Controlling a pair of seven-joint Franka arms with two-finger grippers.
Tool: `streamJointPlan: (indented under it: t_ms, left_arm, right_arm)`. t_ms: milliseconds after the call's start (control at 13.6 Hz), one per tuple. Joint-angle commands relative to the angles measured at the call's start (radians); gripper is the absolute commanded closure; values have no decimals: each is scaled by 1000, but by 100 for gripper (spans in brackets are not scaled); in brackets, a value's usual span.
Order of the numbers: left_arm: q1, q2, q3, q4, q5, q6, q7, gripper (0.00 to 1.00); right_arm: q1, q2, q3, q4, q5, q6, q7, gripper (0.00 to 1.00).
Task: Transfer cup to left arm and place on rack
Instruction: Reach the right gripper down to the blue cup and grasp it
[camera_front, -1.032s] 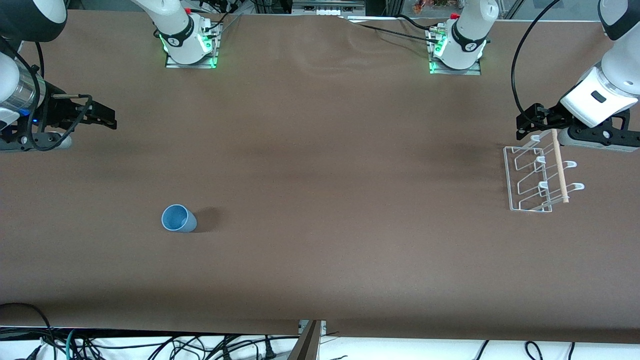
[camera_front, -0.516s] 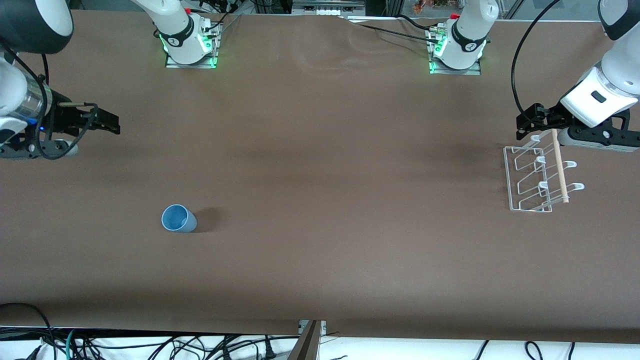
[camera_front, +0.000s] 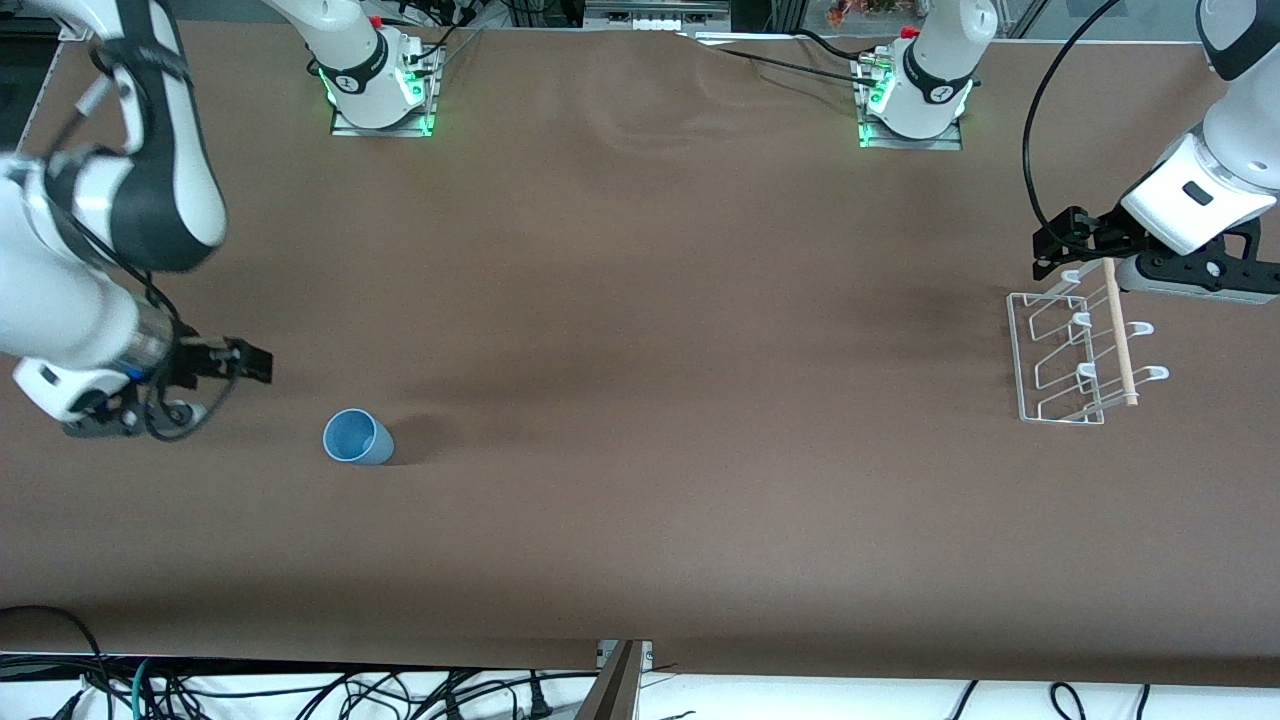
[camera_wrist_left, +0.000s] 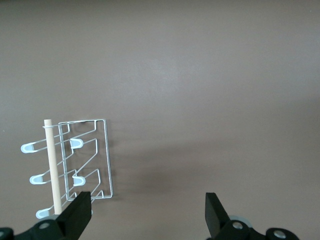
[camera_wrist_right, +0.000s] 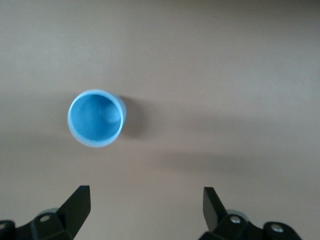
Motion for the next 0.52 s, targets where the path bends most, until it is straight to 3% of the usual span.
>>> streamJointPlan:
  t_ms: [0,442]
  left_arm:
    - [-4,9,1,21,-10,-4,-9,0]
    - [-4,9,1,21,-10,-4,-9,0]
  right_arm:
    - [12,96,5,30,18,69,-2,1]
    - [32,199,11,27,33,151,-2,1]
